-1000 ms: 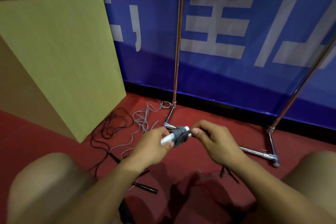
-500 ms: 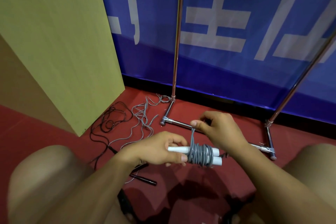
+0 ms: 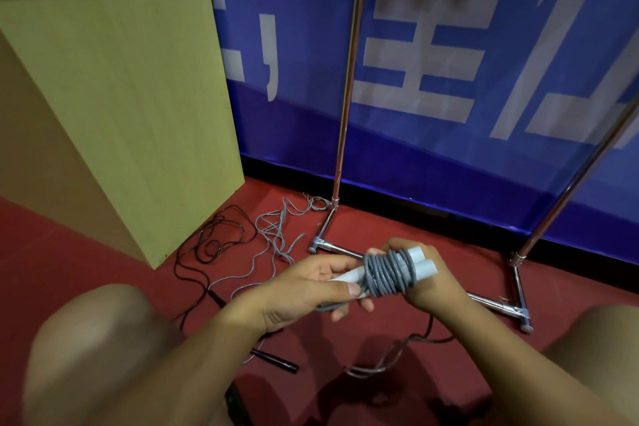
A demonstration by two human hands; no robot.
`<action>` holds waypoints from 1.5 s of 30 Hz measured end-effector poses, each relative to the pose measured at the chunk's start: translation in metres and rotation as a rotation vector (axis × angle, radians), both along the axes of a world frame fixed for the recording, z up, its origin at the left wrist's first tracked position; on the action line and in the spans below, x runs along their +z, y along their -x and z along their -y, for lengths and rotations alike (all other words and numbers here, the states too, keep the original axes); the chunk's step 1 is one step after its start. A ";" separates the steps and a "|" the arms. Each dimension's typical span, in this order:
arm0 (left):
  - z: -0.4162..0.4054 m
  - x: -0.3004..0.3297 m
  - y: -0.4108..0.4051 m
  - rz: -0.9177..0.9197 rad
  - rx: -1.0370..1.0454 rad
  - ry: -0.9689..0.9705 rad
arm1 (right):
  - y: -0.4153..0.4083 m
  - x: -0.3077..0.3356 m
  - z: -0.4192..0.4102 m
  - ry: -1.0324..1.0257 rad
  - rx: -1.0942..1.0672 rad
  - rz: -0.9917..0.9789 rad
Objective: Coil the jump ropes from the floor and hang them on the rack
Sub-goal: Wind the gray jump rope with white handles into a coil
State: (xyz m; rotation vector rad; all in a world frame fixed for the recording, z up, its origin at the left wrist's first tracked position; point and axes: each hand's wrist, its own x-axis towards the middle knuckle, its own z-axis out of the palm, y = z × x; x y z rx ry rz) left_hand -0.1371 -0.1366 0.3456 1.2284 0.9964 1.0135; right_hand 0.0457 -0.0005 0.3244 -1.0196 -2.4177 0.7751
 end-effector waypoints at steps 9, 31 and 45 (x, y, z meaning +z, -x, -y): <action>-0.004 -0.008 0.000 0.027 0.204 -0.009 | 0.010 0.012 0.016 0.106 -0.035 0.075; -0.025 -0.030 0.013 -0.383 0.817 0.053 | 0.010 0.018 0.031 0.375 0.055 0.056; -0.026 -0.030 0.020 -0.773 0.854 0.027 | 0.005 0.030 0.032 0.088 -0.014 0.092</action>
